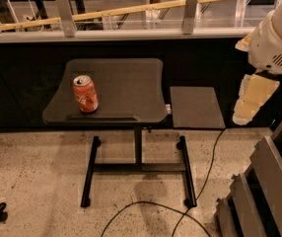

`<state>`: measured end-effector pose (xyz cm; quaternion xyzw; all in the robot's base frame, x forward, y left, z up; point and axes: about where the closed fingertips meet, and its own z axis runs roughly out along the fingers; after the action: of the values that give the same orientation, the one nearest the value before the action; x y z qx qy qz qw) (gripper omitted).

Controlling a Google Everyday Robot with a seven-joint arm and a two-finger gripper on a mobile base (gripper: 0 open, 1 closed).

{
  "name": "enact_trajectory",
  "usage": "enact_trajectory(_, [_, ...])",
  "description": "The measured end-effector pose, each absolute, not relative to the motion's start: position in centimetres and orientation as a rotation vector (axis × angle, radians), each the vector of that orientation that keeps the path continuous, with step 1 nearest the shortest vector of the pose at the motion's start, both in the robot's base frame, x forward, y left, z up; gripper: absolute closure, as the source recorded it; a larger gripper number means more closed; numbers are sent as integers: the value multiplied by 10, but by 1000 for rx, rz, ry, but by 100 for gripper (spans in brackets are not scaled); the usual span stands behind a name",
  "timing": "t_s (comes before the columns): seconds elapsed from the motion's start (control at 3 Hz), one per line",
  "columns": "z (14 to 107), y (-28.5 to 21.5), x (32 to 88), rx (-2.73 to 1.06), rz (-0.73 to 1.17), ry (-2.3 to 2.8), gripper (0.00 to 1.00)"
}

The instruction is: Pick redbull can from middle drawer and place on counter

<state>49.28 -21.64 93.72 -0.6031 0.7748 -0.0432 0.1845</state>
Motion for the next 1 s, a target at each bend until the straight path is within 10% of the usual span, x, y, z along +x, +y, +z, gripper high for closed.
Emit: enact_trajectory(1.0, [912, -211, 585, -1670, -163, 2128, 0])
